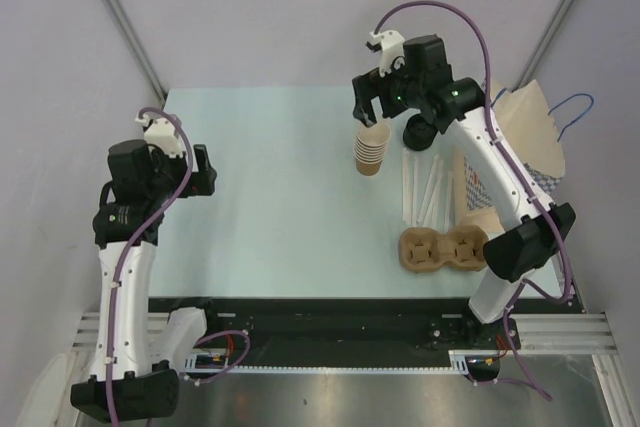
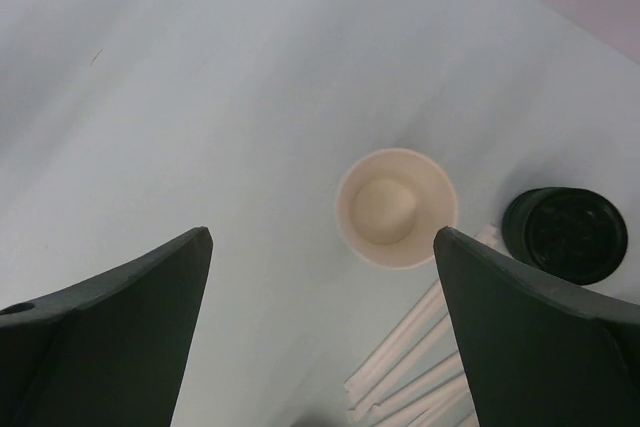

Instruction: Pack the takeout coffee

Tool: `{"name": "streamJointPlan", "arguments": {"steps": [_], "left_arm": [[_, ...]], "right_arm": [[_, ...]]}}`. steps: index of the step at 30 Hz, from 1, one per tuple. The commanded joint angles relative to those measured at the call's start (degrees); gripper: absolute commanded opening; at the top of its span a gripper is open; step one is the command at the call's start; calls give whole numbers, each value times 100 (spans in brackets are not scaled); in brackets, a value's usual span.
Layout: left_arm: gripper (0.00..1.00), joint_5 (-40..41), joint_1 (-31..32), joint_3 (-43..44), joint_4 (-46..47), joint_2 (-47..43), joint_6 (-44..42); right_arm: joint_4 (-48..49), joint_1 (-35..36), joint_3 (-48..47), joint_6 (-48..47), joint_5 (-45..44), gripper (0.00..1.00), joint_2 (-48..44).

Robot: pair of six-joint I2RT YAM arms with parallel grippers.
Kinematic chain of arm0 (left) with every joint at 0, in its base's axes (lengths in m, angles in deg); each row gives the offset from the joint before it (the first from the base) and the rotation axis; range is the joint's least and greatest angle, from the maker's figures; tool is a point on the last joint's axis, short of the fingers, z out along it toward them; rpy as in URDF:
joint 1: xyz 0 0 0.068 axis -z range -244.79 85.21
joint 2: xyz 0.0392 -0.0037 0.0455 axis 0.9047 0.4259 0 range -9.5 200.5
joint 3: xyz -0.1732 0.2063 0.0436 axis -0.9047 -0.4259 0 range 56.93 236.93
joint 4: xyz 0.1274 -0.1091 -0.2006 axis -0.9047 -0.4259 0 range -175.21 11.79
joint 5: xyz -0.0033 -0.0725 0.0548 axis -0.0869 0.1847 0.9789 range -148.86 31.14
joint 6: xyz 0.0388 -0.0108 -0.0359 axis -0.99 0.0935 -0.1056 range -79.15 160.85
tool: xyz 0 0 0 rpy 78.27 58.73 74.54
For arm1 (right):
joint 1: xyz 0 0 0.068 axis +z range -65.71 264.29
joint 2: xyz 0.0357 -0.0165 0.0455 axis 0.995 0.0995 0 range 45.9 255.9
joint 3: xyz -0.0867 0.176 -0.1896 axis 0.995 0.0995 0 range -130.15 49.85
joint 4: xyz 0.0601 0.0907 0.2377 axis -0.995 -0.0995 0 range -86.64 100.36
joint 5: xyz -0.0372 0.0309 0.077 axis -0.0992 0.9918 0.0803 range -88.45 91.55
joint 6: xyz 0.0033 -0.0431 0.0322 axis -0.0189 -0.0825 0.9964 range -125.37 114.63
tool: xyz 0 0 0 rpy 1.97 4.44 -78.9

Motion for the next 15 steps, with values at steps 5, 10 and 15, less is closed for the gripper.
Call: {"name": "streamJointPlan", "arguments": {"steps": [5, 10, 15], "left_arm": [[100, -214, 29, 103, 301, 72, -206], [100, -134, 29, -2, 152, -34, -233], [100, -169, 29, -231, 116, -218, -189]], "right_arm": [[-652, -127, -1000, -227, -535, 100, 792], [-1136, -198, -1422, -245, -597, 99, 1390], [-1198, -180, -1387, -253, -457, 95, 1602]]}}
